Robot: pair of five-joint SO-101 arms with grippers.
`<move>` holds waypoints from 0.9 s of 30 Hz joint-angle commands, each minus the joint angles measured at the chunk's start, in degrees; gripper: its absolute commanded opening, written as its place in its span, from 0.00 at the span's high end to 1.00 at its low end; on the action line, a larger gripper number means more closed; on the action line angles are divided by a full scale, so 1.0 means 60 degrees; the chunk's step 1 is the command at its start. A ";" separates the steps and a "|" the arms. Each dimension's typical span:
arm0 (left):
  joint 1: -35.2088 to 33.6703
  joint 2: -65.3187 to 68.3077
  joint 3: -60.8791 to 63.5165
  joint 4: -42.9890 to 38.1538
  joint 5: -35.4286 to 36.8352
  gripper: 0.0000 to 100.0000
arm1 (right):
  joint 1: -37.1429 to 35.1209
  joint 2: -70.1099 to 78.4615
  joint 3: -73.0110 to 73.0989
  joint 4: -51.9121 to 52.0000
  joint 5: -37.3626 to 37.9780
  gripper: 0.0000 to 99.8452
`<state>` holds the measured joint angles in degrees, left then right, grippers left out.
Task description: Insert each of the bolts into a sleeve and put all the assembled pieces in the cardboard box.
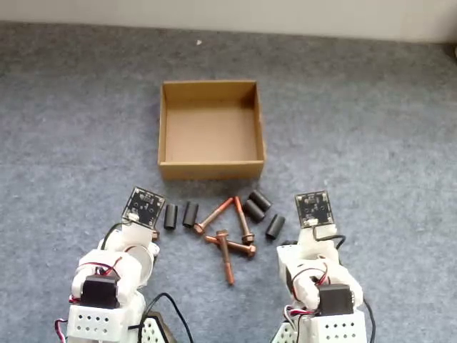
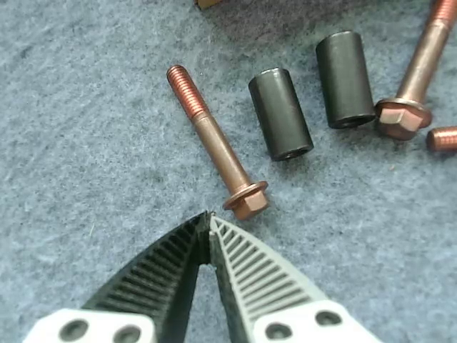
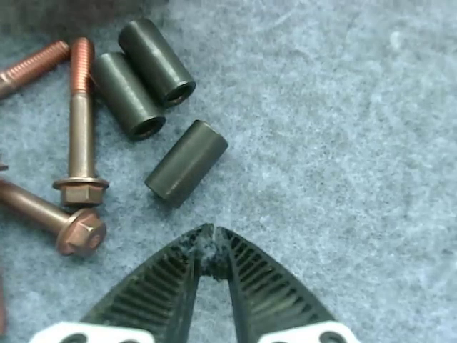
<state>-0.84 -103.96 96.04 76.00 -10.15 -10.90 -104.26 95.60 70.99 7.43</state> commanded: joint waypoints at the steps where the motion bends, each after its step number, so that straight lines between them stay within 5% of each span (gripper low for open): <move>1: 0.0154 -0.0007 0.0183 0.0015 -0.0132 0.99 | 0.0095 -0.0139 0.1370 0.0051 -0.0044 1.00; 27: -0.0212 -0.0037 -0.0901 0.0000 -0.0132 0.99 | 0.0125 -0.0154 0.1282 -0.0022 -0.0029 1.00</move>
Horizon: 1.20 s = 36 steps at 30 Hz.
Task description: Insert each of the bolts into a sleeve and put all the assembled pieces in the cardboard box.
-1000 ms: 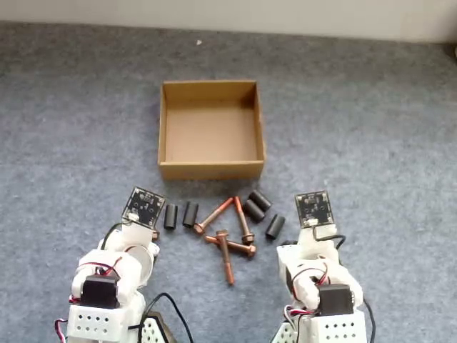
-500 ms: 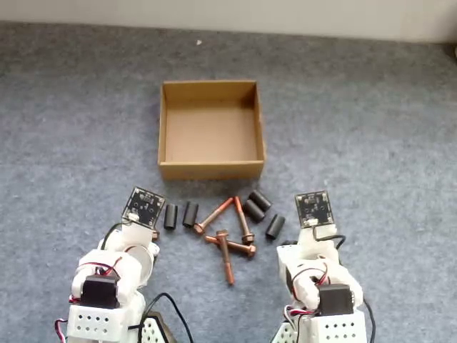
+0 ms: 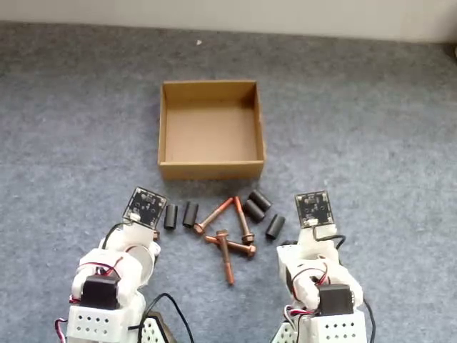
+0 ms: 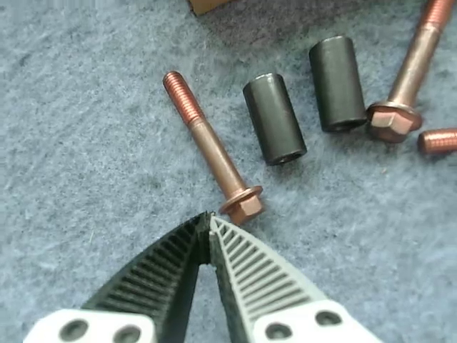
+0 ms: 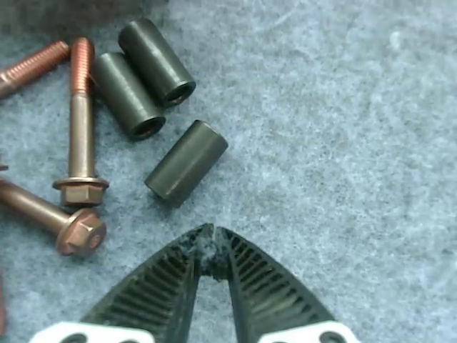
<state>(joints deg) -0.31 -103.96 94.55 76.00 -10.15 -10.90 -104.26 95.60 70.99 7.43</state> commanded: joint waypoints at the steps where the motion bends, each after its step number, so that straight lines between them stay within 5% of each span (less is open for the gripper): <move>1: -0.0403 -0.0037 -0.0667 0.0000 -0.0103 0.99 | 0.0168 -0.0154 0.1282 -0.0022 -0.0029 1.00; 13: -0.0637 -0.0037 -0.0755 0.0000 -0.0132 0.99 | 0.0637 -0.0095 -0.0755 -0.0623 0.0938 1.00; 21: -0.1458 -0.0037 -0.0886 0.0000 -0.0132 0.99 | -0.0212 0.0579 -0.2747 -0.0593 0.0982 0.92; 28: -0.1429 -0.0037 -0.0857 0.0000 -0.0132 0.99 | -0.1443 0.4725 -0.4930 -0.0637 -0.1040 0.89; 36: -0.1458 -0.0037 -0.0842 0.0000 -0.0132 0.99 | -0.1546 0.9355 -0.6864 -0.0652 -0.2974 0.82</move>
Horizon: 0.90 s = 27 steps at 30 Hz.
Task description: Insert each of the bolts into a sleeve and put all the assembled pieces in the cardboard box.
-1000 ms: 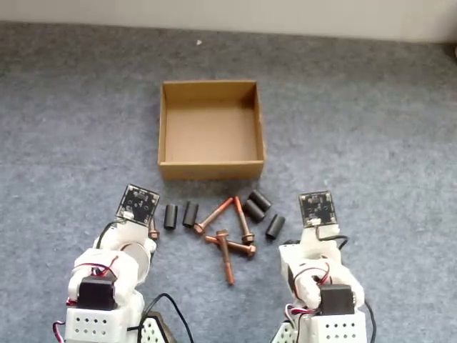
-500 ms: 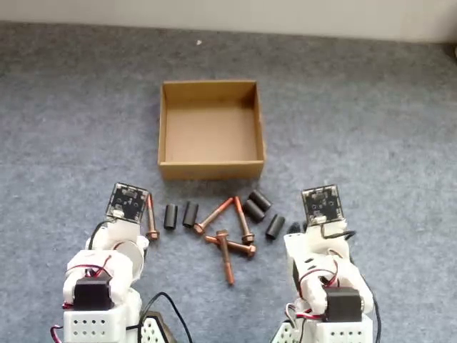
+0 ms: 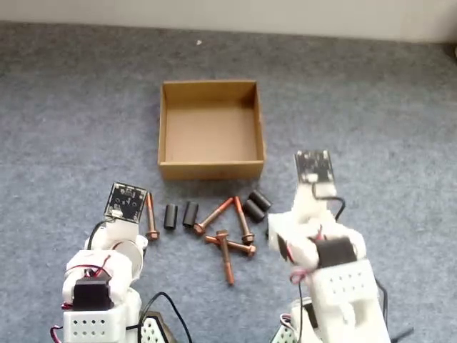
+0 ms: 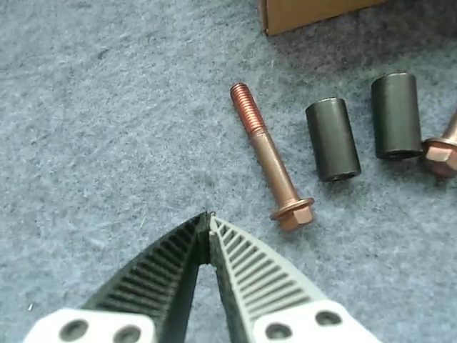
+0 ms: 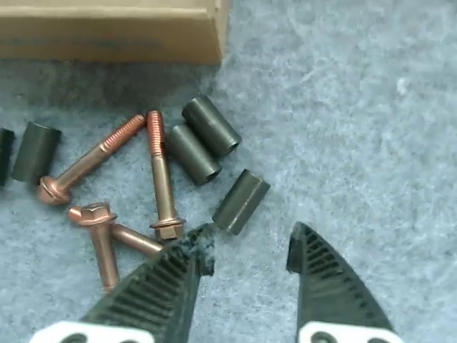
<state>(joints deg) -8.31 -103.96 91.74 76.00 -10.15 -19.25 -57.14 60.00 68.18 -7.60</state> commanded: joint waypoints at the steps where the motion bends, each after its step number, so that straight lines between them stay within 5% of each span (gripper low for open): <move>1: -0.0125 -0.0037 -0.0374 0.0000 -0.0132 0.99 | -0.0154 0.1927 -0.1062 -0.0183 -0.0571 0.82; 12: -0.0095 -0.0037 -0.0344 0.0000 -0.0132 0.99 | -0.0168 0.4520 -0.1209 -0.2381 -0.1451 0.82; 27: -0.0081 -0.0037 -0.0330 0.0000 -0.0132 0.99 | -0.0564 0.7084 -0.1253 -0.3099 -0.1348 0.85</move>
<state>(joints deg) -8.31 -103.96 91.74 76.00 -10.24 -22.15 -15.47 54.20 50.42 -15.87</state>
